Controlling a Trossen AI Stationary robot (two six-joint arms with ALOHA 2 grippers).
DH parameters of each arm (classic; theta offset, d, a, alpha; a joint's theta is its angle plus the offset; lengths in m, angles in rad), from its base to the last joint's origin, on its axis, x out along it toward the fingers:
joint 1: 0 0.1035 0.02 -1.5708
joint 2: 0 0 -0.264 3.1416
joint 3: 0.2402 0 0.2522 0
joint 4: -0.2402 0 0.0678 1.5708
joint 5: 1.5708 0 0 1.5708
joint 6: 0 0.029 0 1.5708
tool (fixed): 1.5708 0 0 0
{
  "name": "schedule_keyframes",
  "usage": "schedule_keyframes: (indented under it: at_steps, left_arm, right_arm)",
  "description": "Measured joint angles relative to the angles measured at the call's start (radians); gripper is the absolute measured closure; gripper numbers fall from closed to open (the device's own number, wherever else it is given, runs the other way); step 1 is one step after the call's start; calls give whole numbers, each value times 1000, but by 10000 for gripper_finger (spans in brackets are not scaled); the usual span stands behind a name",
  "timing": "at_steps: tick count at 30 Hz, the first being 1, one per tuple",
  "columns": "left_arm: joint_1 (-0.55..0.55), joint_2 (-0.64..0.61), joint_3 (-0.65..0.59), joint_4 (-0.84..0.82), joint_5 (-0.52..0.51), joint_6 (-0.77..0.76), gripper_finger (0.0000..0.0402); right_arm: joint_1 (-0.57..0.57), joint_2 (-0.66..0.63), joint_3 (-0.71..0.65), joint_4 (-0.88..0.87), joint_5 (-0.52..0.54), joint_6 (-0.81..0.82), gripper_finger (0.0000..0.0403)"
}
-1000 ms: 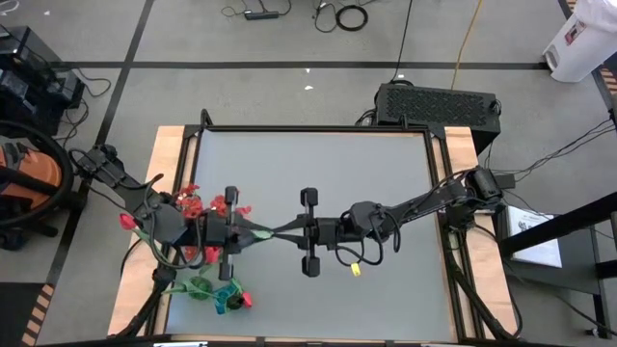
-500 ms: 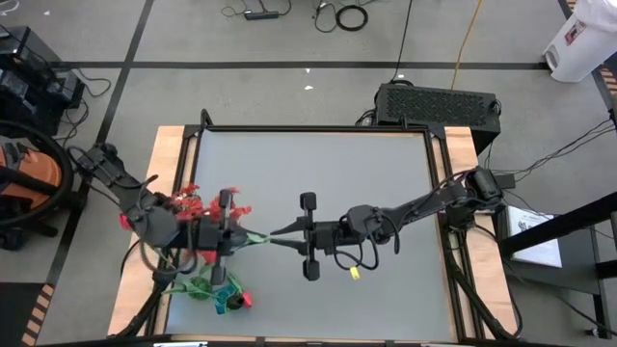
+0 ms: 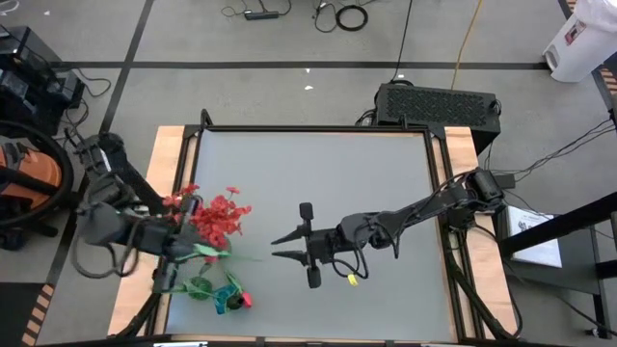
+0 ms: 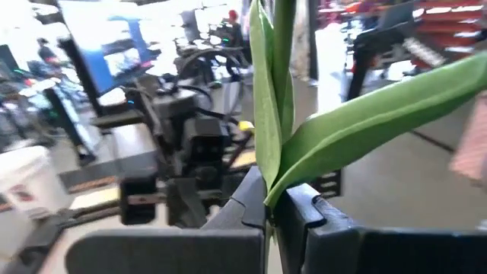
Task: Sort flowers into vase by color
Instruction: Put the black flower into the blue vase
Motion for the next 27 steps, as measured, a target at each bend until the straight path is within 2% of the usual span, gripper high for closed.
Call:
schedule_keyframes:
  at_steps: [9,16,24,27]
  left_arm:
    - [-143,-97,3,-171,4,-146,394]
    - [-214,-87,90,-377,37,-226,391]
    - [-225,-64,102,-406,156,-248,389]
    - [-225,-40,102,-408,165,-248,389]
  right_arm:
    - [0,0,0,-67,0,13,307]
    - [0,0,0,-91,0,13,307]
    - [-3,0,0,-108,-1,40,307]
    - [-3,0,0,-120,-1,40,307]
